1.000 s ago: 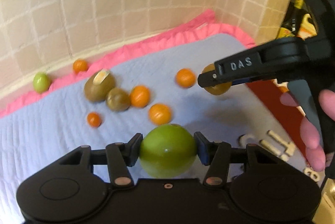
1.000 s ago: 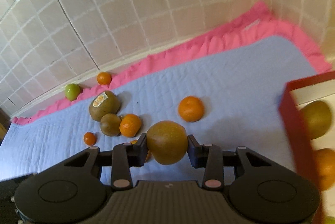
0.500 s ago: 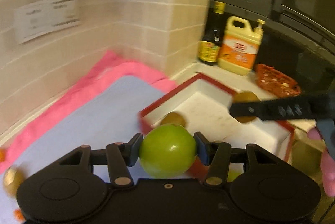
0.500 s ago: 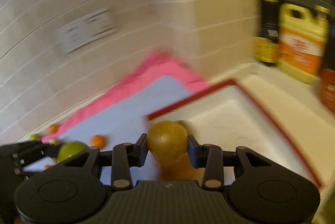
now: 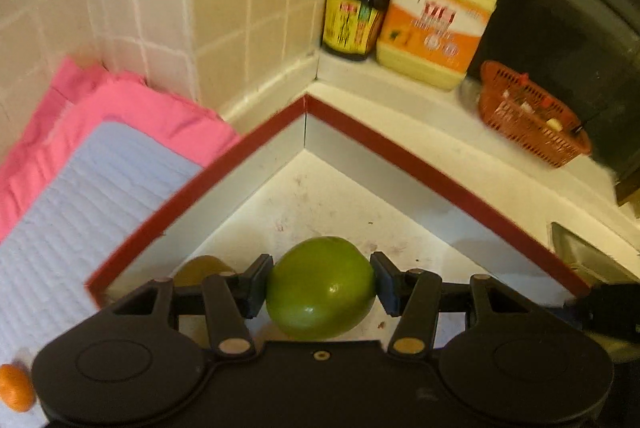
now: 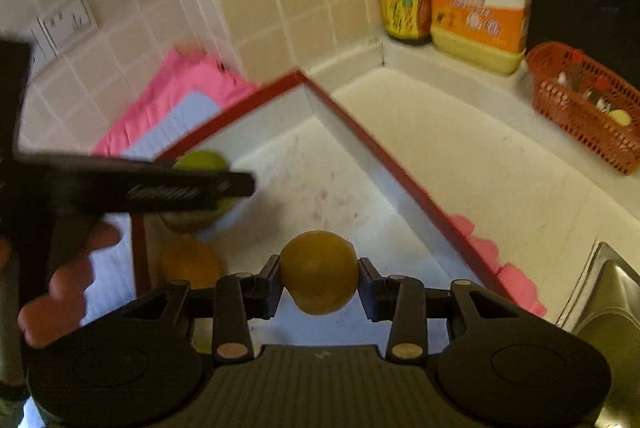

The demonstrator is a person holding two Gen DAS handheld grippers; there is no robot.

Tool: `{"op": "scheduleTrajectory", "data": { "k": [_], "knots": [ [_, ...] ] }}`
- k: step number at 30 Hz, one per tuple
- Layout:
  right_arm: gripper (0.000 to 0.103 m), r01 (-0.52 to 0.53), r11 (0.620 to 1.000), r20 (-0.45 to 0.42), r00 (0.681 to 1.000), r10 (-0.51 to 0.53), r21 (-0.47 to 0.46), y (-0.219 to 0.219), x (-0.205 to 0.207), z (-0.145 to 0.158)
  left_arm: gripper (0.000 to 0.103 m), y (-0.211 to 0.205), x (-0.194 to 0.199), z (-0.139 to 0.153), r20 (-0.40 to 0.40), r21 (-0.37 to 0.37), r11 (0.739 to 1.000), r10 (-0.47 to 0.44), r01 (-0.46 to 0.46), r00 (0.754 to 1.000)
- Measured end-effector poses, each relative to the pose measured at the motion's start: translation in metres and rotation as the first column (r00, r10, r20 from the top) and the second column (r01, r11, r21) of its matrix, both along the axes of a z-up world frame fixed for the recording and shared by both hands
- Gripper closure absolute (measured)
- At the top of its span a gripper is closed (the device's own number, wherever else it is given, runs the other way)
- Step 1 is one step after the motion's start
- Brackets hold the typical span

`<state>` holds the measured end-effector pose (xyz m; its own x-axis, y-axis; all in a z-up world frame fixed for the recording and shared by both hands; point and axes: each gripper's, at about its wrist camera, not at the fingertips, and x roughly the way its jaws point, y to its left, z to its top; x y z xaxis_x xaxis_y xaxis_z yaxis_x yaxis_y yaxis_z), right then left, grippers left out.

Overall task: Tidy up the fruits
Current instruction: 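Carry the green apple and kiwi into the red box and open both tools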

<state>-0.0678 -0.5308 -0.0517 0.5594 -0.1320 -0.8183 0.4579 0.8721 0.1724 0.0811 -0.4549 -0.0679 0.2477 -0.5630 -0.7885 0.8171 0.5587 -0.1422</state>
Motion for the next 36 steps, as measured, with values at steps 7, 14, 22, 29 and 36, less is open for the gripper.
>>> {"op": "scheduleTrajectory", "data": {
  "k": [7,14,22,29,36],
  "knots": [
    [0.062,-0.053,0.999,-0.064,0.997,0.053,0.008,0.001,0.011,-0.021,0.039,-0.015,0.004,-0.027,-0.023,0.067,0.998,0.016,-0.015,1.0],
    [0.061,-0.037,0.999,-0.099,0.994,0.039,0.023,-0.001,0.01,-0.034,0.039,-0.017,0.005,-0.037,-0.038,0.099,0.995,0.028,-0.024,0.999],
    [0.059,-0.04,0.999,-0.094,0.995,0.041,0.013,0.001,0.011,-0.029,0.032,-0.008,0.0,-0.018,-0.008,0.058,0.998,0.025,-0.024,1.0],
    [0.057,-0.021,1.0,-0.068,0.997,0.021,0.003,0.01,-0.002,-0.007,0.031,0.019,-0.01,0.015,0.022,-0.007,0.999,0.036,-0.036,0.999],
    [0.045,-0.004,0.999,0.024,1.0,0.005,-0.037,0.029,-0.013,0.035,0.029,0.078,-0.018,0.058,0.065,-0.099,0.992,0.09,-0.084,0.994]
  ]
}}
